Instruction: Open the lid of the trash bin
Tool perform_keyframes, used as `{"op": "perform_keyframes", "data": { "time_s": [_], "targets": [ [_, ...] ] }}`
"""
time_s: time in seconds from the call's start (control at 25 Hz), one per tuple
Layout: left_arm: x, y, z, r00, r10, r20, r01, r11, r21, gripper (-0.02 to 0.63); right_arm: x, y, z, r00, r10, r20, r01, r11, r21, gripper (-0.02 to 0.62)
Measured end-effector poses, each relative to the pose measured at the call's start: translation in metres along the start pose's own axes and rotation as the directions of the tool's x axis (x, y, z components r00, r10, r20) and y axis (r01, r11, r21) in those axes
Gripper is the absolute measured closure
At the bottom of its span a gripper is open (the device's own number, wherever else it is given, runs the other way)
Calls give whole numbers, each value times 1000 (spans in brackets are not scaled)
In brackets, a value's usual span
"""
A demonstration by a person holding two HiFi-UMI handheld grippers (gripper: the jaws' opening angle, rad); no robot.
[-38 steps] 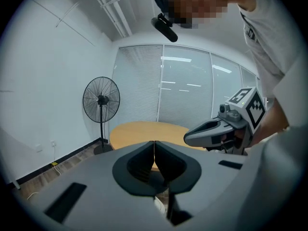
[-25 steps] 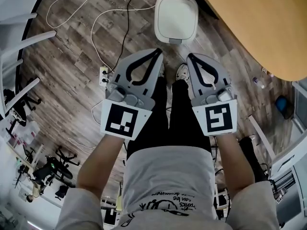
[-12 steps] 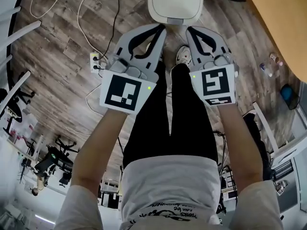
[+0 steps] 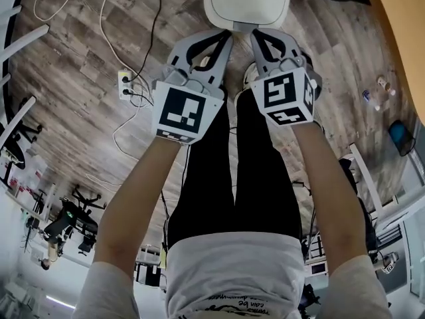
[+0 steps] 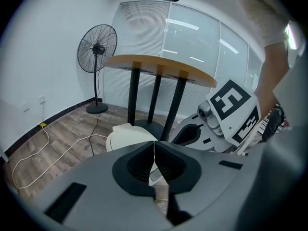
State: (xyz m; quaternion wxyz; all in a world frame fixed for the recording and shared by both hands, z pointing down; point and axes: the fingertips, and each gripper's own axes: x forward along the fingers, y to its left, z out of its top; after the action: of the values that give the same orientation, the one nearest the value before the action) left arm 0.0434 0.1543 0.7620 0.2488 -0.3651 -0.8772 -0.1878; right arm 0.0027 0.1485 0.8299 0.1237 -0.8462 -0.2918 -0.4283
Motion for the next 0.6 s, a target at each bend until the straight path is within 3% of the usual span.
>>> {"op": "perform_keyframes", "data": {
  "time_s": [0.2,0.6],
  "targets": [
    [20,0,-35,999,-12,-43,12,1000,11,586,28,9,-25,998,7,-61,-11,998,-62,589],
    [49,10,-90,993,-5,-116,-1,999,-50,586,69,22,-53,992,21,-128,-42,986,-162,589]
  ]
}}
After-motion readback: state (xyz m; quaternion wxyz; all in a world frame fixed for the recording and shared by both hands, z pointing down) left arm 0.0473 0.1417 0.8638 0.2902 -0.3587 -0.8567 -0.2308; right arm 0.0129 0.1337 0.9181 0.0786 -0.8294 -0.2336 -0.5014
